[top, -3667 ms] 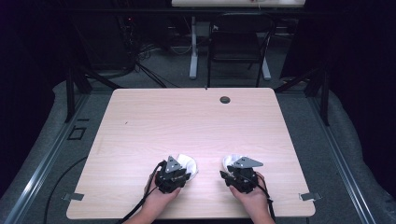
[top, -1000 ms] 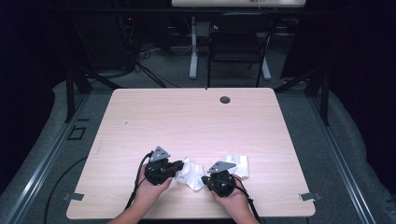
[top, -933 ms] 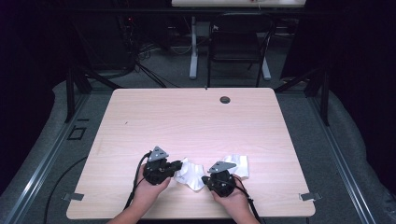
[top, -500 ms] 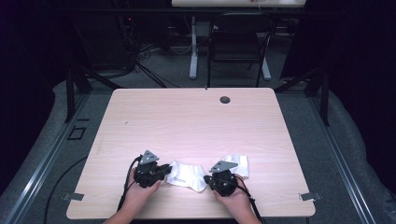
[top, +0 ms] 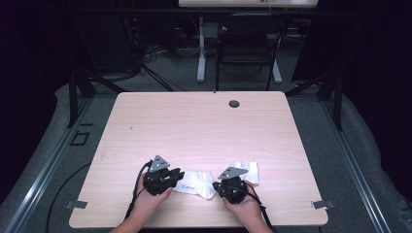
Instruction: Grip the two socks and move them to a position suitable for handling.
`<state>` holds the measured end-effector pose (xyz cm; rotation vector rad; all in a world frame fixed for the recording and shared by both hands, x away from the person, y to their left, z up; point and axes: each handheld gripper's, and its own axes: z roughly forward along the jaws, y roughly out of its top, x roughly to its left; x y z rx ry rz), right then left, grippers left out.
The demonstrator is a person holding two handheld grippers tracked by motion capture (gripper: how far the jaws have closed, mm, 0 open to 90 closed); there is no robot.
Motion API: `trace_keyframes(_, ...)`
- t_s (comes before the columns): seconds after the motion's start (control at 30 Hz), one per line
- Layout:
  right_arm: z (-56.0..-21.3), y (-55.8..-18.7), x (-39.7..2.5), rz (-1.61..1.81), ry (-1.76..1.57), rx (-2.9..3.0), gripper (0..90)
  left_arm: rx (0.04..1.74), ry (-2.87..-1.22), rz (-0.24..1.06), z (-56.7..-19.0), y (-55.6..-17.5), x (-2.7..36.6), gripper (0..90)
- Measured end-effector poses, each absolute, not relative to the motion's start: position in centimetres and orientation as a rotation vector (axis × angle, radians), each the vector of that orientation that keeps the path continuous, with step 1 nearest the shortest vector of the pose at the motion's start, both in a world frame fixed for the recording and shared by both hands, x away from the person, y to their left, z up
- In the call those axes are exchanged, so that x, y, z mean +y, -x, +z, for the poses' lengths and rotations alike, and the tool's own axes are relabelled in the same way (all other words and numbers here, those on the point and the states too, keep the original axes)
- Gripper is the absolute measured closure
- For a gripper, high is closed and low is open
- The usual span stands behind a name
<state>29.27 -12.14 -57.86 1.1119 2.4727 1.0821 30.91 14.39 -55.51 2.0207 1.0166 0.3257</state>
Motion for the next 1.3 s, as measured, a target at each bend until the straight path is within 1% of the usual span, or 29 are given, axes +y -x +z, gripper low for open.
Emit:
trace_keyframes(0.1,-57.9,-29.3,-12.3,1.087,-1.119,2.464,89.7,1.041,-2.065,0.330,-56.2,-31.0,14.9,69.4)
trace_keyframes(0.23,-57.9,-29.3,-12.4,1.088,-1.129,2.464,89.6,1.063,-2.075,0.336,-56.4,-31.0,15.9,67.3)
trace_keyframes(0.27,-57.9,-29.3,-12.4,1.091,-1.125,2.463,89.6,1.065,-2.073,0.334,-56.3,-31.0,16.1,65.8)
trace_keyframes(0.43,-57.9,-29.3,-12.4,1.091,-1.126,2.463,89.6,1.037,-2.098,0.328,-56.5,-31.0,16.5,64.1)
trace_keyframes(0.7,-57.9,-29.4,-12.5,1.092,-1.126,2.464,89.2,1.017,-2.100,0.272,-57.7,-30.7,17.1,62.9)
trace_keyframes(1.2,-57.9,-29.5,-13.2,1.079,-1.145,2.443,88.7,1.003,-2.114,0.297,-58.1,-29.0,16.9,63.9)
trace_keyframes(1.3,-57.9,-29.5,-13.2,1.073,-1.145,2.441,88.8,1.013,-2.115,0.295,-58.1,-28.6,16.9,65.6)
